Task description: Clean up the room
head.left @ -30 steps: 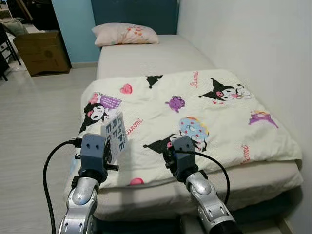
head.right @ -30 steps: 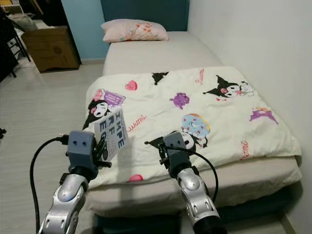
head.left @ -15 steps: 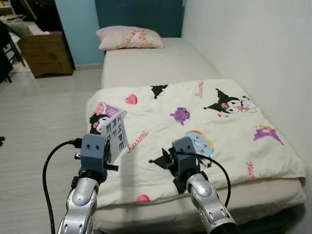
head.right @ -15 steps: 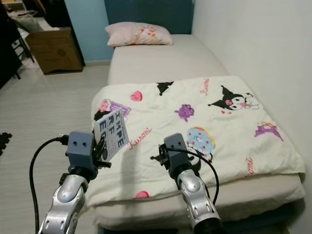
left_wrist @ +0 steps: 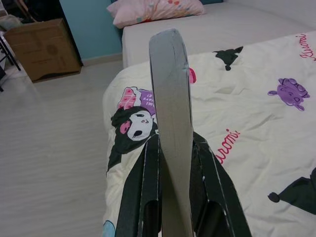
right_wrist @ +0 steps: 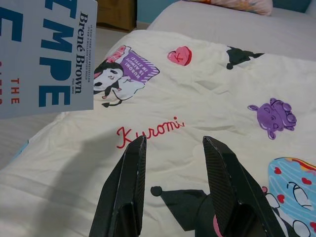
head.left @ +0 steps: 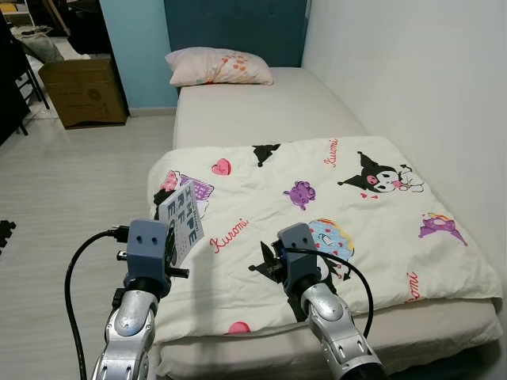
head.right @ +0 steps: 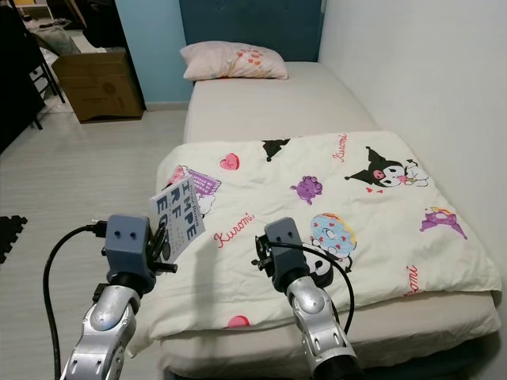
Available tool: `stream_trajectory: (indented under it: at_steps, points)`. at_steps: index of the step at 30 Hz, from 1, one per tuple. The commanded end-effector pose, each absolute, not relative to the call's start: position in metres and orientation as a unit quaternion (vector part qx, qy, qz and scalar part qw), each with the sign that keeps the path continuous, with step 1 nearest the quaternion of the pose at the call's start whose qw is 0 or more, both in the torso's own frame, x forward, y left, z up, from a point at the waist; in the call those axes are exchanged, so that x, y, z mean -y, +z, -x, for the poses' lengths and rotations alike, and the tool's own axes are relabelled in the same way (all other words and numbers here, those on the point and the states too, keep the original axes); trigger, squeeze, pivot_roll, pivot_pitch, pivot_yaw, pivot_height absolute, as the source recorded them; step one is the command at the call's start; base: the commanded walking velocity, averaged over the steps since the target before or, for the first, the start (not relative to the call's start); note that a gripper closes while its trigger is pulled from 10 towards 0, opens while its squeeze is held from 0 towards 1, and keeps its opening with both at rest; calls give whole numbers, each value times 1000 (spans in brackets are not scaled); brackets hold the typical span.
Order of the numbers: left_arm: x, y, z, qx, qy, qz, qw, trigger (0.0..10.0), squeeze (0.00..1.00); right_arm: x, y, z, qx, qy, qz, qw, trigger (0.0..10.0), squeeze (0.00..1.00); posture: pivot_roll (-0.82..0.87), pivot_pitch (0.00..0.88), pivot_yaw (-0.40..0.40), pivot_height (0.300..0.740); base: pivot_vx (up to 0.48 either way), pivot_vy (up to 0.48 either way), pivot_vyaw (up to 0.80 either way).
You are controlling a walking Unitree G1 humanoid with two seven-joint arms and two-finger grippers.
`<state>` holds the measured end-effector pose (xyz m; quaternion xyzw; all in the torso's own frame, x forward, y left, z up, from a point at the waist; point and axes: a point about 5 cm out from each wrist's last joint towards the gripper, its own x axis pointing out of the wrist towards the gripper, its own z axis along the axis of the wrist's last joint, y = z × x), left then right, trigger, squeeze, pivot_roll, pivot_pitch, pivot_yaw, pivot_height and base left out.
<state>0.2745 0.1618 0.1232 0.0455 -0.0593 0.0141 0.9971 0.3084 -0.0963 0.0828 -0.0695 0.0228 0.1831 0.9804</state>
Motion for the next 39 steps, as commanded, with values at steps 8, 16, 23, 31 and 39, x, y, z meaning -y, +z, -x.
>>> stream_trajectory:
  at_steps: [8,16,23,31,39]
  points:
    - [-162,134,-272,91,11,-51,994,10000,0,95,79,-306,-23,183,65,981,10000,0,-38,20,-4,637,0,0,0]
    - [-161,134,-272,91,11,-52,994,10000,0,98,82,-307,-18,182,57,982,10000,0,-38,20,-4,656,0,0,0]
    - [-161,134,-273,92,11,-53,994,10000,0,96,83,-307,-15,185,55,981,10000,0,-39,18,-2,676,0,0,0]
    - [-159,135,-273,94,9,-53,994,10000,0,97,82,-306,-17,185,53,981,10000,0,-42,19,2,711,0,0,0]
    - [-159,134,-271,94,8,-55,994,10000,0,96,83,-306,-13,187,48,981,10000,0,-41,13,3,740,0,0,0]
